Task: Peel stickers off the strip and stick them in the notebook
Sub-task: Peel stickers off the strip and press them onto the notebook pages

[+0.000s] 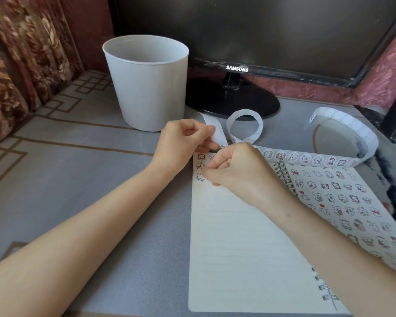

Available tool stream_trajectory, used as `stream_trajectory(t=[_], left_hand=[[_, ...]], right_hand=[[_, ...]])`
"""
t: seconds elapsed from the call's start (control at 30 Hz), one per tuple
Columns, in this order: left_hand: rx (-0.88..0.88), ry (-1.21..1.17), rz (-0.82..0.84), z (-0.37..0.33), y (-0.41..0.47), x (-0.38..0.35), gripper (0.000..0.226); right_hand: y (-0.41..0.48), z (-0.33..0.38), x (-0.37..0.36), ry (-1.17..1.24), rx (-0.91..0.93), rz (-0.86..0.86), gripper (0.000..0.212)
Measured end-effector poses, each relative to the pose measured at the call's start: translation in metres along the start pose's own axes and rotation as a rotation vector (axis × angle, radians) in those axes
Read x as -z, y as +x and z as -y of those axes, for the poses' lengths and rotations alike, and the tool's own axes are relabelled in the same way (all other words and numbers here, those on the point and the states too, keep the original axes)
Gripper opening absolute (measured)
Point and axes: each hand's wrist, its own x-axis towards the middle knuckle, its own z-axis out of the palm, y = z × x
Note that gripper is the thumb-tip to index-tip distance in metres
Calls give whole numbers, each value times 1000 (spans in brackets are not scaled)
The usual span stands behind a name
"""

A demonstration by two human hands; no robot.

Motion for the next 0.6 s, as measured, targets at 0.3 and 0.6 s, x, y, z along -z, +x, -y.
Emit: stream_trajectory(t=[0.3,0.6], left_hand=[[-11,11,4,1,1,0,18],[-15,7,1,0,0,0,18]], right_hand=[[5,-6,3,67,3,17,11],[4,-6,2,110,52,13,20]])
